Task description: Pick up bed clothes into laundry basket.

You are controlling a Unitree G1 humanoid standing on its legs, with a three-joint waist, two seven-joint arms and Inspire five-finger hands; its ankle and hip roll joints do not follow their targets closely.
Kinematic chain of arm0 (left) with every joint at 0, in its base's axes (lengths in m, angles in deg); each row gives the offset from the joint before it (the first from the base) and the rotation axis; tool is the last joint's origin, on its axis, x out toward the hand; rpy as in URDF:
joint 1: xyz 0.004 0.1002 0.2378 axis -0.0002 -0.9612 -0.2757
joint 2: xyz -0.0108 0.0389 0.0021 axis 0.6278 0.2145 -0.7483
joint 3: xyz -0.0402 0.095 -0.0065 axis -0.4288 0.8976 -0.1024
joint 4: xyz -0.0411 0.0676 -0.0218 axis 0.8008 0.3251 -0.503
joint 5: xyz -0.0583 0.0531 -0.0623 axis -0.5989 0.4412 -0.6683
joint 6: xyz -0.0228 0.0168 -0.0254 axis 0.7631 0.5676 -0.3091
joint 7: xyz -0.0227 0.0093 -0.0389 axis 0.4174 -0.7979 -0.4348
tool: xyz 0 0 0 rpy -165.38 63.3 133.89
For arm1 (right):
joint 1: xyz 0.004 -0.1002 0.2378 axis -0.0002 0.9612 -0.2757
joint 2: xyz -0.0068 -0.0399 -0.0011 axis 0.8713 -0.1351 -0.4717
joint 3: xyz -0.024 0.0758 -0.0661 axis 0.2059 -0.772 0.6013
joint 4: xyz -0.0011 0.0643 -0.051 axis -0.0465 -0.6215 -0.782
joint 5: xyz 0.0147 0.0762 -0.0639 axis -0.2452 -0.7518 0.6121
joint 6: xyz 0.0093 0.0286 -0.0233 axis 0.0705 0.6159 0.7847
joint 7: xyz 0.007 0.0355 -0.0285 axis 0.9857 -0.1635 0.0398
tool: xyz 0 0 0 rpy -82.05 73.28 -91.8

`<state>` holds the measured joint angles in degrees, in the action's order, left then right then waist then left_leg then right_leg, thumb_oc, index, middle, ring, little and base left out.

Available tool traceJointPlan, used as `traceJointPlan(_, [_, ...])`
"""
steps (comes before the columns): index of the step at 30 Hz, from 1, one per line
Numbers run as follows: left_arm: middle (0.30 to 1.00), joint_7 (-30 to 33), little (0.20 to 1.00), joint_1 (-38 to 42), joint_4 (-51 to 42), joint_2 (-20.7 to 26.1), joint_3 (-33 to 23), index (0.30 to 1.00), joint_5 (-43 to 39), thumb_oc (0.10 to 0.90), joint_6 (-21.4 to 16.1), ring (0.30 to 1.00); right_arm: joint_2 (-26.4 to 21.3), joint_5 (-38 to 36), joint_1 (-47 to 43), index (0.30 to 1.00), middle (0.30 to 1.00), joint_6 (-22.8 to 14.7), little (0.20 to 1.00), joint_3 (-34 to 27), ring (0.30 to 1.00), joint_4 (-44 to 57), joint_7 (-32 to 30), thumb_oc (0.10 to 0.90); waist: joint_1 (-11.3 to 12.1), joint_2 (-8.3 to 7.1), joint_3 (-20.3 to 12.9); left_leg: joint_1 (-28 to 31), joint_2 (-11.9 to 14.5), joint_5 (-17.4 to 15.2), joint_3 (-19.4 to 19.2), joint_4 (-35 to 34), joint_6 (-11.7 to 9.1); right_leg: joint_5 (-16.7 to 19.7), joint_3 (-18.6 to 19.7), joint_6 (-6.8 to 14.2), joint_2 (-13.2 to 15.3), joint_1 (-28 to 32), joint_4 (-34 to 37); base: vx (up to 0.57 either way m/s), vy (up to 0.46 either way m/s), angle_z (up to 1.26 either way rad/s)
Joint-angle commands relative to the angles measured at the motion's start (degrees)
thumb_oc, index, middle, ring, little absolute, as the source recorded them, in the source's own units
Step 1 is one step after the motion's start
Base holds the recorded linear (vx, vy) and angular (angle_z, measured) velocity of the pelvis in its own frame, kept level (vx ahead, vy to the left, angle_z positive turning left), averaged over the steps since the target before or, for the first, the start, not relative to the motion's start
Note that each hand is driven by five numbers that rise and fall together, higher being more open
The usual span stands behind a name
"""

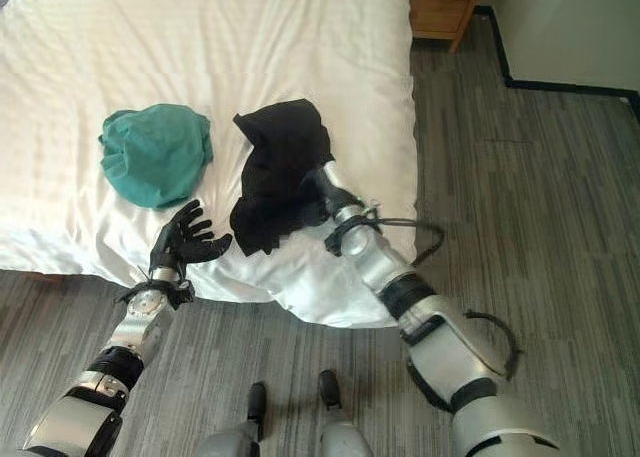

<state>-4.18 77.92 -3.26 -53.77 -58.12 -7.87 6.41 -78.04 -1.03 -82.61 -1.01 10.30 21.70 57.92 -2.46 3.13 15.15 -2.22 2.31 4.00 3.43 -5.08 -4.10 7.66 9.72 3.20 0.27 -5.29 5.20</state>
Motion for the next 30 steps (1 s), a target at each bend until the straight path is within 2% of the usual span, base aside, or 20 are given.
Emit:
traceJointPlan(1, [0.9,0.1,0.9,-7.2,3.1,4.6,4.3,0.9,0.2,0.8,4.0,0.9,-9.2,-3.5,-13.8,0.3,0.3,-3.2,0.3,-6.3,0.3,-0.4,-4.5,0.4,-1.8,-6.94,-2.9,0.3,-2.2,-3.4,-5.8,0.1,0.1,-7.6,4.4,3.4,1.2,0.4,-5.0,0.02,0.028,-0.08])
traceJointPlan(2, [0.9,-0.3,0.9,-7.6,1.4,5.9,3.9,0.9,0.7,0.8,4.2,0.9,-18.5,-5.4,-16.4,0.3,0.3,-3.1,0.3,-6.5,0.3,2.5,-4.8,0.4,-3.6,-8.59,-3.6,1.5,-2.3,-4.3,-6.3,0.1,0.3,-7.7,5.1,3.8,0.9,1.2,-5.6,0.01,0.018,-0.11])
traceJointPlan(3, [0.9,-0.3,0.9,-7.6,1.4,5.9,3.9,0.9,0.7,0.8,4.2,0.9,-18.6,-5.5,-16.4,0.3,0.3,-3.0,0.3,-6.5,0.3,2.5,-4.8,0.4,-3.5,-8.57,-3.7,1.2,-2.2,-4.0,-6.3,0.1,0.3,-7.4,5.1,3.8,0.9,0.9,-5.6,0.02,0.043,-0.09])
traceJointPlan(4, [0.9,-0.5,0.9,-7.7,-0.3,6.7,3.7,0.9,1.3,0.8,4.4,0.9,-23.7,-5.3,-16.8,0.3,0.3,-2.8,0.3,-6.6,0.3,4.0,-5.3,0.4,-4.9,-9.45,-4.0,2.0,-2.2,-4.7,-6.8,0.1,0.3,-7.5,5.7,4.2,0.7,1.4,-6.0,0.0,0.018,-0.16])
traceJointPlan(5, [0.9,-0.8,0.9,-8.0,-2.0,7.2,3.2,0.9,1.1,0.8,4.4,0.9,-25.5,-5.5,-15.8,0.3,0.3,-2.9,0.3,-7.4,0.3,4.5,-5.6,0.4,-5.4,-9.64,-4.5,1.9,-2.1,-4.6,-7.0,0.1,0.3,-7.2,6.0,4.3,0.6,1.2,-6.1,0.05,0.061,-0.27])
traceJointPlan(6, [0.9,-0.5,0.9,-7.9,-4.5,7.9,2.3,0.9,0.9,0.8,4.3,0.9,-28.7,-5.9,-11.5,0.3,0.3,-3.0,0.3,-10.8,0.3,5.9,-6.7,0.4,-7.2,-9.6,-5.3,2.6,-2.2,-5.1,-7.5,0.1,0.5,-6.9,6.9,4.5,0.4,1.4,-6.1,0.06,0.054,-0.45])
traceJointPlan(9, [0.9,-1.4,0.9,-7.2,-10.1,8.6,1.9,0.9,0.6,0.8,4.0,0.9,-33.0,-7.0,0.4,0.3,0.3,-3.2,0.3,-19.1,0.3,4.2,-6.6,0.4,-9.8,-9.53,-5.9,3.1,-2.1,-5.6,-8.8,0.1,0.6,-6.5,8.2,5.0,0.1,1.4,-6.0,0.05,0.056,-0.3])
traceJointPlan(11, [0.9,-1.6,0.9,-3.4,-12.9,8.6,3.7,0.9,-0.1,0.8,3.7,0.9,-30.8,-6.9,12.8,0.3,0.3,-3.2,0.3,-26.2,0.3,1.3,-5.8,0.4,-11.6,-9.43,-6.1,3.4,-1.8,-5.8,-9.9,0.1,0.5,-6.5,9.4,5.4,-0.1,1.2,-5.9,0.03,0.034,-0.13])
traceJointPlan(12, [0.9,-1.6,0.9,-3.4,-12.9,8.6,3.7,0.9,-0.1,0.8,3.7,0.9,-30.8,-6.9,12.8,0.3,0.3,-3.2,0.3,-26.2,0.3,1.3,-5.8,0.4,-11.6,-9.43,-6.1,3.4,-1.8,-5.8,-9.9,0.1,0.5,-6.5,9.4,5.4,-0.1,1.2,-5.9,0.03,0.017,-0.23])
traceJointPlan(13, [0.9,-2.3,0.9,-1.1,-14.5,8.9,5.1,0.9,-0.3,0.8,3.5,0.9,-30.1,-6.4,16.8,0.3,0.3,-2.8,0.3,-28.1,0.3,-2.3,-4.8,0.4,-12.0,-9.38,-6.1,3.5,-1.7,-5.9,-10.3,0.1,0.5,-6.5,9.8,5.5,-0.1,1.1,-6.0,0.03,-0.003,-0.28])
traceJointPlan(14, [0.9,-4.2,0.9,1.2,-22.4,10.8,7.2,0.9,-0.4,0.8,1.9,0.9,-29.9,-5.1,24.8,0.3,0.3,-2.2,0.3,-30.3,0.3,-10.5,-2.2,0.4,-13.2,-8.97,-6.0,3.6,-1.7,-6.0,-10.6,0.1,0.4,-6.4,10.1,5.9,0.1,1.0,-6.0,0.04,-0.012,-0.22])
traceJointPlan(17, [0.9,-6.6,0.9,5.9,-33.1,12.3,11.3,0.9,1.6,0.8,0.4,0.9,-24.0,-2.3,35.4,0.3,0.3,-1.2,0.3,-33.1,0.3,-22.4,0.2,0.4,-13.3,-7.81,-5.5,3.5,-1.9,-6.0,-10.0,0.1,0.2,-6.8,9.6,5.8,0.5,1.1,-5.8,0.02,-0.037,-0.03])
traceJointPlan(18, [0.9,-6.5,0.9,5.9,-33.2,12.4,11.5,0.9,1.6,0.8,0.5,0.9,-23.9,-2.3,35.7,0.3,0.3,-1.4,0.3,-33.4,0.3,-22.5,0.2,0.4,-13.1,-7.96,-5.5,3.6,-1.9,-6.0,-10.0,0.1,0.2,-6.9,9.5,5.8,0.5,1.2,-5.8,-0.01,-0.057,-0.03])
traceJointPlan(19, [0.9,-6.4,0.9,7.7,-35.4,12.4,11.6,0.9,3.1,0.8,-0.1,0.9,-20.6,-1.7,38.3,0.3,0.3,-1.0,0.3,-33.8,0.3,-26.4,0.9,0.4,-13.0,-7.31,-5.4,3.5,-1.9,-6.0,-9.7,0.1,0.2,-7.0,9.4,5.7,0.7,1.4,-5.5,0.01,-0.047,-0.09])
traceJointPlan(23, [0.9,-1.1,0.9,13.1,-39.1,11.4,7.5,0.9,4.8,0.8,-2.1,0.9,-10.3,-1.3,43.5,0.3,0.3,0.1,0.3,-34.5,0.3,-35.9,0.8,0.4,-11.7,-5.99,-5.2,4.3,-2.0,-6.1,-8.7,0.1,0.2,-7.7,8.2,5.3,1.5,3.1,-4.1,0.02,-0.099,-0.04])
traceJointPlan(24, [0.9,2.1,0.9,15.6,-37.2,11.2,6.3,0.9,7.5,0.8,-2.2,0.9,-5.7,-0.9,44.8,0.3,0.3,1.1,0.3,-33.5,0.3,-38.2,0.7,0.4,-11.2,-5.48,-5.2,4.6,-1.9,-6.1,-8.6,0.1,0.2,-7.9,7.8,5.1,1.7,3.7,-3.5,0.02,-0.134,0.0])
traceJointPlan(27, [0.9,6.6,0.9,15.7,-36.4,14.7,2.4,0.9,12.1,0.8,-2.2,0.9,-1.3,-0.1,46.9,0.3,0.3,1.9,0.3,-32.6,0.3,-39.9,0.6,0.4,-10.3,-4.98,-5.2,5.1,-1.8,-6.1,-8.3,0.1,0.1,-8.2,7.4,4.9,1.9,4.7,-3.1,0.02,-0.107,0.02])
traceJointPlan(30, [0.9,10.2,0.9,11.0,-36.3,19.3,-4.4,0.9,16.2,0.8,-1.5,0.9,1.7,1.0,49.8,0.3,0.3,2.4,0.3,-33.4,0.3,-41.0,1.1,0.4,-9.2,-4.46,-5.1,5.6,-1.6,-6.0,-7.9,0.1,0.0,-8.5,7.0,4.6,2.0,5.4,-2.8,0.02,-0.085,-0.06])
